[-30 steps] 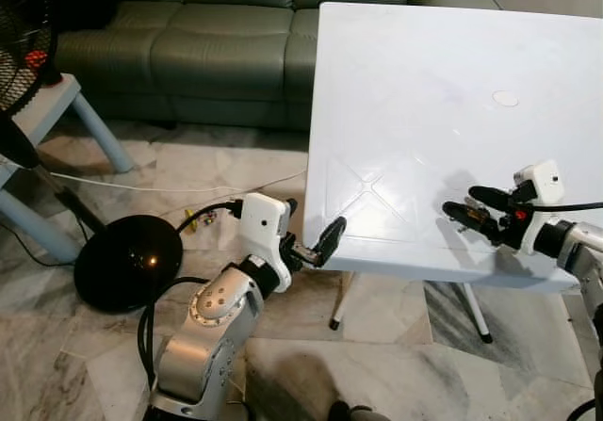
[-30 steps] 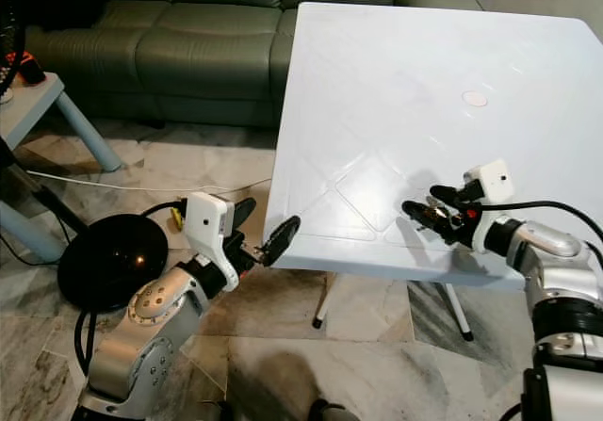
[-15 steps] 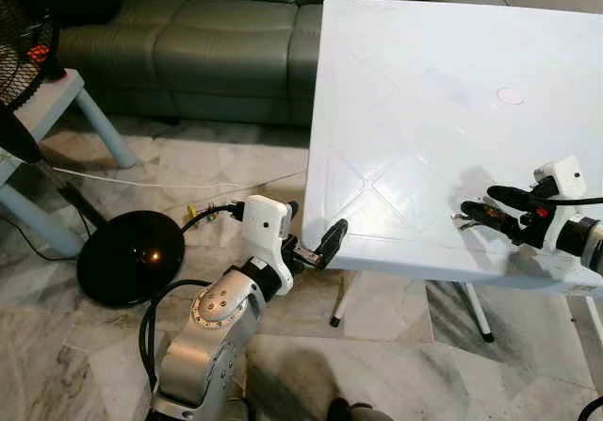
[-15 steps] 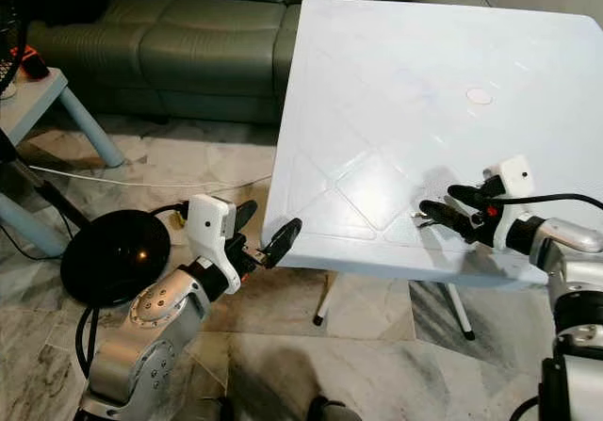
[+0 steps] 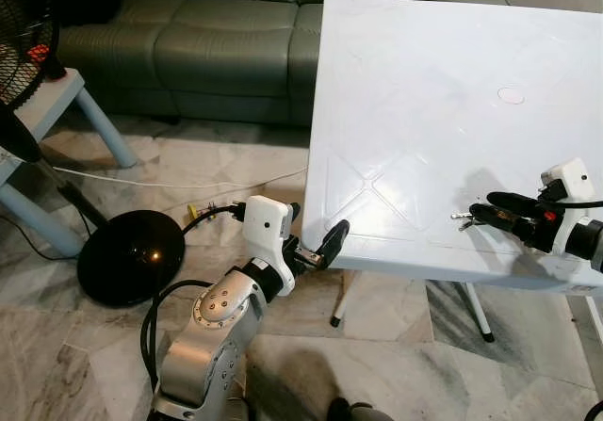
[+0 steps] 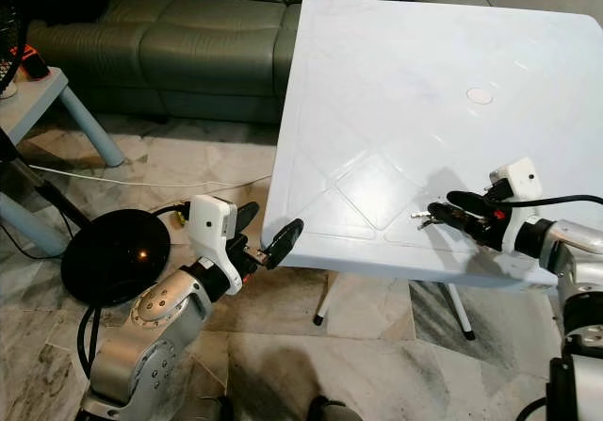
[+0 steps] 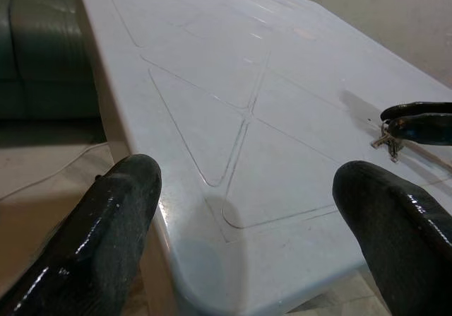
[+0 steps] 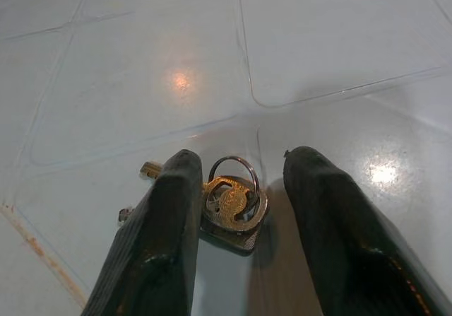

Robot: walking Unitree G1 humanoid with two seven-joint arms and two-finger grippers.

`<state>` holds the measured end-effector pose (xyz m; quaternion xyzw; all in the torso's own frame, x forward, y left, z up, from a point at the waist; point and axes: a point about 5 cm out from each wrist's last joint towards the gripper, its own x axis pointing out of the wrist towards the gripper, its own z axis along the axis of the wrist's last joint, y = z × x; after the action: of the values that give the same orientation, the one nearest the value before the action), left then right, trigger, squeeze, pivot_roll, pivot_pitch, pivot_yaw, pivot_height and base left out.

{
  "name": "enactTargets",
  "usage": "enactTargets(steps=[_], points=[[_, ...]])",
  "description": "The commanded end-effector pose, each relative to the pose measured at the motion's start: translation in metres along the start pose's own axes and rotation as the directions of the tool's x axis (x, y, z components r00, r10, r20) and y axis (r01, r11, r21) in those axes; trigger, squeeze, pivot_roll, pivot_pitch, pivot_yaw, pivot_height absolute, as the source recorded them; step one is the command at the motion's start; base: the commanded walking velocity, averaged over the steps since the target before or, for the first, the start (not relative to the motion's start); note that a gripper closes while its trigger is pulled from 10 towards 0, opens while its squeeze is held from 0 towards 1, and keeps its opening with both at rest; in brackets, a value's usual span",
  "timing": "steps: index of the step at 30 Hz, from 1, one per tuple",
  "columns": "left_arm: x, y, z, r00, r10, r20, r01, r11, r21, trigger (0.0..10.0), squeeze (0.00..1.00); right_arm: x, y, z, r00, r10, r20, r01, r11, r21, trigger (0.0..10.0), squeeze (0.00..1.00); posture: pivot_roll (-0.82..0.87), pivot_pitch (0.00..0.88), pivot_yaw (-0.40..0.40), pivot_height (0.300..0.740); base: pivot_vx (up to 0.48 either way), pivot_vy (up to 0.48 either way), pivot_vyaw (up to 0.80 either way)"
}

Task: Hang keys on a hook

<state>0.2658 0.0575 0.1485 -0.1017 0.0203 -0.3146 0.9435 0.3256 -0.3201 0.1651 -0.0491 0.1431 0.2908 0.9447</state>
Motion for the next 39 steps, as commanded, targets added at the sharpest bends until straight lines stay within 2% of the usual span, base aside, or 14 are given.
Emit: enactTargets(steps=[1, 25, 37, 39], points=[[-0.0005, -0.0022, 0.0026, 1.0, -0.004, 0.006, 0.004, 1.0, -0.002, 10.0, 0.0, -0.0053, -0.0034, 0.0042, 1.0, 0.004, -0.002, -0.004, 1.0, -0.016, 0.0, 0.0, 0.12, 0.215, -0.008, 0.74, 0.0, 0.0, 0.0], [0.0015, -0.0003, 0.0052, 1.0, 0.009, 0.016, -0.008, 1.0, -0.013, 10.0, 0.0, -0.0008, 0.0006, 0.0076, 0.998, 0.054, 0.011, -0.054, 0.998, -0.025, 0.0, 0.0, 0.12, 0.216, -0.014, 0.74, 0.0, 0.0, 0.0], [0.005, 0.0023, 0.0079, 0.999, 0.029, 0.032, -0.028, 1.0, -0.01, 10.0, 0.0, 0.0034, 0.0052, 0.0094, 0.991, 0.06, 0.121, -0.063, 0.998, 0.024, 0.0, 0.0, 0.12, 0.204, -0.014, 0.74, 0.0, 0.0, 0.0], [0.0065, 0.0052, 0.0089, 0.998, 0.047, 0.038, -0.046, 0.999, -0.014, 10.0, 0.0, 0.0045, 0.0048, 0.0129, 0.981, 0.036, 0.193, -0.05, 0.996, 0.069, 0.0, 0.0, 0.12, 0.194, -0.013, 0.74, 0.0, 0.0, 0.0]])
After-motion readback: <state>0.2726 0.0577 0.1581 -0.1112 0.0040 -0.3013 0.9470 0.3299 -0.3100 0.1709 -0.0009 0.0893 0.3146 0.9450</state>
